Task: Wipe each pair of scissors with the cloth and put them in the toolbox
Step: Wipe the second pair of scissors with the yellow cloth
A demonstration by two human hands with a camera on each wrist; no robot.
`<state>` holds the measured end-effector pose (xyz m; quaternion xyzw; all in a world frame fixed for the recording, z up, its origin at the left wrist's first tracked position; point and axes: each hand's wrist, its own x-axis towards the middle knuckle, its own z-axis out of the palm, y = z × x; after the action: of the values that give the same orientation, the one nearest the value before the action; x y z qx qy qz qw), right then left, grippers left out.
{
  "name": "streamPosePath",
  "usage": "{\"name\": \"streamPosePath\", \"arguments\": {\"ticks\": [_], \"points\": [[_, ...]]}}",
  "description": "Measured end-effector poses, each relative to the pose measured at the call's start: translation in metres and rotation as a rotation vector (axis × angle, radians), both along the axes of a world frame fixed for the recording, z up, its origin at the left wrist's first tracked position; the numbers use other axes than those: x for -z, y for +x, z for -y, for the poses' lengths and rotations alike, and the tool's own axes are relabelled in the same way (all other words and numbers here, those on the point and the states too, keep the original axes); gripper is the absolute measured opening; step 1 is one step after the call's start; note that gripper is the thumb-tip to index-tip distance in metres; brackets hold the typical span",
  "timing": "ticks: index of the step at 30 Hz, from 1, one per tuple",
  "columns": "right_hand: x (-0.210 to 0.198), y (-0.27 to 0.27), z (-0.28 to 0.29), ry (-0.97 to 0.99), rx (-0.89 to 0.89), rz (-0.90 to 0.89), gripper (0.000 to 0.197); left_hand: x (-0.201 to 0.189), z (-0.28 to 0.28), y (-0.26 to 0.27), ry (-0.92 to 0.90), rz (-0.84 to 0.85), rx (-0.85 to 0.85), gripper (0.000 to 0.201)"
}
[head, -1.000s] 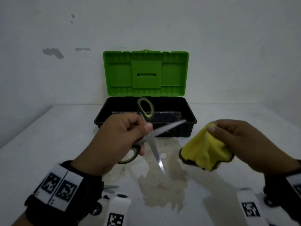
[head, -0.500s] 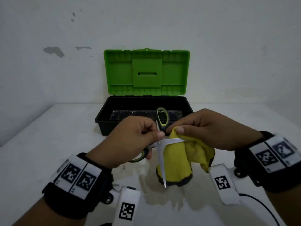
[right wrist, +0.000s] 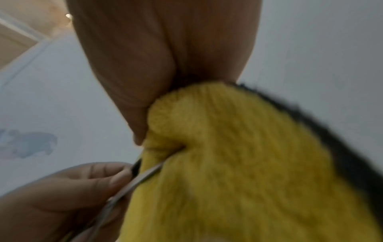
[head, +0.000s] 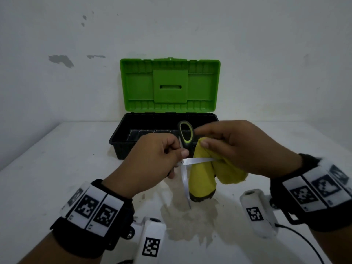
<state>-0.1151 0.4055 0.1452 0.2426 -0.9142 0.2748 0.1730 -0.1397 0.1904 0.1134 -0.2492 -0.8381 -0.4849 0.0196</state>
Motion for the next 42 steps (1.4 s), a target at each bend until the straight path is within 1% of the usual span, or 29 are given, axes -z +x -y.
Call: {"name": "streamPosePath", "arguments": {"ticks": [1, 2, 3, 5, 7, 10, 11, 13, 15, 16, 17, 19, 21, 24, 25, 27, 29, 31, 34, 38, 40, 42], "points": [[0.003, 0.001, 0.002, -0.1, 0.02, 0.023, 0.027, 0.0, 0.0, 0.0, 0.021, -0.016, -0.023, 0.026], [0.006, 0.003, 0.006, -0.147, 0.025, 0.038, 0.029, 0.001, 0.0, 0.0, 0.028, -0.029, -0.04, 0.026], [0.009, 0.004, 0.01, -0.138, 0.017, 0.036, 0.027, 0.001, 0.0, 0.0, 0.029, -0.038, -0.048, 0.026], [0.012, 0.008, 0.015, 0.004, -0.028, -0.057, 0.018, 0.002, 0.0, 0.0, 0.035, -0.036, -0.049, 0.026], [0.011, 0.011, 0.016, 0.128, -0.079, -0.137, 0.014, 0.004, 0.001, -0.001, 0.054, -0.028, -0.047, 0.027], [0.011, 0.013, 0.014, 0.144, -0.184, -0.116, 0.014, 0.005, 0.003, 0.0, 0.063, -0.028, -0.058, 0.026], [0.012, 0.013, 0.013, 0.132, -0.19, -0.12, 0.013, 0.006, 0.004, 0.001, 0.06, -0.035, -0.063, 0.026], [0.014, 0.015, 0.01, 0.039, -0.135, -0.089, 0.009, 0.007, 0.003, 0.001, 0.057, -0.058, -0.072, 0.025], [0.014, 0.015, 0.006, -0.067, -0.055, -0.053, 0.024, 0.007, 0.001, 0.002, 0.048, -0.092, -0.078, 0.023], [0.015, 0.013, 0.005, -0.08, -0.027, -0.035, 0.03, 0.006, 0.0, 0.003, 0.04, -0.116, -0.08, 0.022], [0.014, 0.011, 0.005, -0.062, -0.007, -0.012, 0.032, 0.006, 0.0, 0.004, 0.029, -0.144, -0.081, 0.022], [0.01, 0.008, 0.007, 0.036, 0.041, 0.028, 0.035, 0.007, -0.001, 0.005, 0.011, -0.194, -0.073, 0.023], [0.007, 0.005, 0.009, 0.145, 0.065, 0.064, 0.032, 0.007, -0.003, 0.007, 0.003, -0.222, -0.057, 0.023], [0.001, 0.006, 0.014, 0.22, 0.047, 0.124, 0.016, 0.006, -0.003, 0.008, 0.021, -0.227, -0.051, 0.022], [-0.001, 0.005, 0.015, 0.249, 0.059, 0.124, 0.015, 0.006, -0.002, 0.008, 0.024, -0.225, -0.044, 0.022], [-0.004, 0.004, 0.015, 0.274, 0.068, 0.167, 0.017, 0.005, -0.002, 0.008, 0.023, -0.232, -0.036, 0.023], [-0.004, 0.001, 0.015, 0.214, -0.014, 0.259, 0.015, 0.005, -0.002, 0.007, 0.016, -0.252, -0.039, 0.023], [-0.001, -0.002, 0.016, 0.196, -0.084, 0.297, 0.015, 0.006, -0.003, 0.005, 0.006, -0.263, -0.025, 0.023], [0.004, -0.004, 0.017, 0.184, -0.105, 0.32, 0.018, 0.008, -0.003, 0.005, -0.002, -0.28, -0.008, 0.022], [0.007, -0.004, 0.013, 0.13, -0.137, 0.345, 0.017, 0.007, -0.001, 0.003, -0.011, -0.286, 0.002, 0.021], [0.006, -0.003, 0.01, 0.134, -0.138, 0.348, 0.02, 0.005, 0.0, 0.003, 0.004, -0.274, 0.007, 0.021], [0.003, -0.002, 0.006, 0.122, -0.126, 0.356, 0.017, 0.005, 0.002, 0.003, 0.029, -0.251, -0.001, 0.023]]}}
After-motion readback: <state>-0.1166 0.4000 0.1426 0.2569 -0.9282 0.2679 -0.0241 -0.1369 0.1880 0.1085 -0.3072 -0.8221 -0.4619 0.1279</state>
